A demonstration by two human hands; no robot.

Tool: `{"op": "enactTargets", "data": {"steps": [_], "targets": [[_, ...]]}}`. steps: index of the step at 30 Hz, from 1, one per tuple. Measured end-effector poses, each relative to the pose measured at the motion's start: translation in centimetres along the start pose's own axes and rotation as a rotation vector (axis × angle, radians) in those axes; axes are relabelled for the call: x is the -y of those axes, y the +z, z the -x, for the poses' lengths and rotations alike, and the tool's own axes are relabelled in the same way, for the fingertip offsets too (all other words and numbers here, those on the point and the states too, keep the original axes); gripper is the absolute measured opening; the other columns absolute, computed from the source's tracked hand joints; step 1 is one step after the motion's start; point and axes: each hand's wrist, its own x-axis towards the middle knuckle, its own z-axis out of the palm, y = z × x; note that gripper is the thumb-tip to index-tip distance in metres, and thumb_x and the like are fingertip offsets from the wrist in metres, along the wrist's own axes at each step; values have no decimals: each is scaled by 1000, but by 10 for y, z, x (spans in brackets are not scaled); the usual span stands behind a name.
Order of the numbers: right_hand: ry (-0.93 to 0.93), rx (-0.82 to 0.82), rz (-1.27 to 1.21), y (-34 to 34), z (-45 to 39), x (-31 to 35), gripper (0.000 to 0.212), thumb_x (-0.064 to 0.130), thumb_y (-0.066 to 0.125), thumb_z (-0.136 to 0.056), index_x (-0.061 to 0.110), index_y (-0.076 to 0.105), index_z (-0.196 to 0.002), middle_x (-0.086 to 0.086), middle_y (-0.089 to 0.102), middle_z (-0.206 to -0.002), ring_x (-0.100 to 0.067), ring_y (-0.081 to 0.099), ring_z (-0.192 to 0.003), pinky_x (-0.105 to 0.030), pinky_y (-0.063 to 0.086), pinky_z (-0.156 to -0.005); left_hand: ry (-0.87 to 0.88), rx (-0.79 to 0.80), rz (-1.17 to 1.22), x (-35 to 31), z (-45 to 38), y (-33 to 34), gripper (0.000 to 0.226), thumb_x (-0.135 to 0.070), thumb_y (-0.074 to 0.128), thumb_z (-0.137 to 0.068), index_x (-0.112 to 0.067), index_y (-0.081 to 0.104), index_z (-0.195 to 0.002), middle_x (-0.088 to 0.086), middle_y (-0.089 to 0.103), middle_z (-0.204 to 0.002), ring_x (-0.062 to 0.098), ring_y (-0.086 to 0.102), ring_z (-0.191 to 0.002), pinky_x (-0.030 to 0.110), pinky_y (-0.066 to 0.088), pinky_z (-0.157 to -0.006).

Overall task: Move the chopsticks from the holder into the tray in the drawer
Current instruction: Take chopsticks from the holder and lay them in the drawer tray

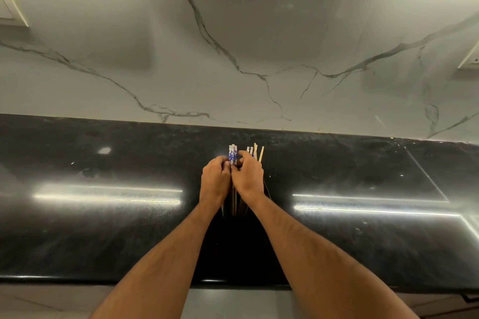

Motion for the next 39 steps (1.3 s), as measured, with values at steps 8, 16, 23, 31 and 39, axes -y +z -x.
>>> {"op": "enactTargets", "data": {"steps": [8, 16, 23, 31, 39], "targets": [[78, -5, -47, 1, -1, -1, 20, 8, 75, -88, 9, 70, -107, -4, 73, -101, -11, 67, -91, -27, 57, -87, 66, -18, -80, 4, 4, -4, 17, -8, 54, -99, -14, 69, -96, -3, 68, -89, 1, 60, -76, 7, 44, -62], [163, 98, -3, 0, 0, -6, 18, 4, 74, -86, 8, 70, -103, -7, 73, -96, -16, 70, -91, -36, 60, -86, 122, -26, -147, 5, 7, -5, 15, -8, 62, -95, -11, 71, -107, 2, 72, -101, 2, 60, -84, 5, 42, -66], [201, 75, -42, -7, 3, -3, 15, 9, 79, -83, 14, 67, -88, -4, 72, -88, -13, 69, -81, -29, 61, -72, 106, -75, -111, 4, 15, -9, 17, -11, 61, -97, -11, 69, -113, 2, 71, -106, 2, 61, -88, 7, 45, -73], [92, -59, -251, -51, -4, 33, 17, 12, 82, -81, 14, 73, -96, 1, 76, -83, -7, 73, -74, -26, 62, -71, 202, 28, 175, -28, 24, -22, 22, -15, 56, -102, -11, 66, -121, -2, 72, -105, 1, 67, -92, 17, 54, -81], [-96, 65, -439, -104, 15, 72, 27, -1, 71, -89, 6, 63, -114, -12, 77, -96, -14, 77, -72, -28, 63, -64, -25, 437, 564, -66, 44, -42, 24, -18, 51, -104, -1, 68, -108, 17, 76, -94, 29, 75, -87, 40, 61, -83]]}}
